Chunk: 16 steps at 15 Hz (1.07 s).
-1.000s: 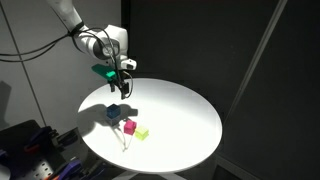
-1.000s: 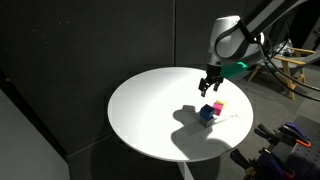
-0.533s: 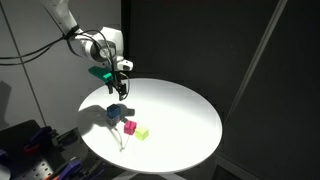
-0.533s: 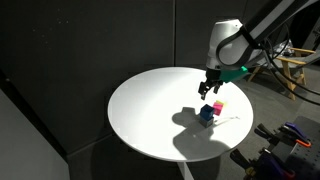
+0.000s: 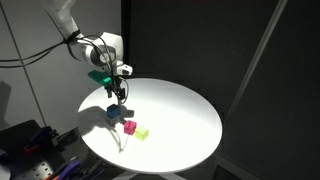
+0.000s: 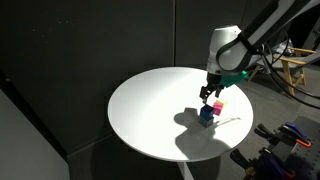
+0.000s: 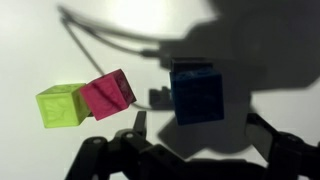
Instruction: Light the blue dice and put it between the pink and yellow dice
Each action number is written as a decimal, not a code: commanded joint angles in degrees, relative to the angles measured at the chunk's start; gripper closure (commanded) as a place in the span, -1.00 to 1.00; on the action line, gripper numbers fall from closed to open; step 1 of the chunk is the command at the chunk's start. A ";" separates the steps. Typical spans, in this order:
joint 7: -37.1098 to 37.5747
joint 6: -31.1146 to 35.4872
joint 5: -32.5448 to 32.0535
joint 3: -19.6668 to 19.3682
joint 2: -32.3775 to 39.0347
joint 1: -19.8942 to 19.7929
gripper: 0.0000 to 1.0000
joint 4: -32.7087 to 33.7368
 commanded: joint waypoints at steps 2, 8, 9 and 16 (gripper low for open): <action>-0.34 3.49 -0.80 -0.14 0.80 -0.07 -1.00 -1.04; -2.45 6.35 -0.77 -0.04 1.75 -0.31 -1.00 -2.19; -2.77 6.67 -0.71 0.01 1.93 -0.35 -1.00 -2.35; -3.97 7.53 -1.03 -0.09 2.84 -0.21 -1.00 -2.74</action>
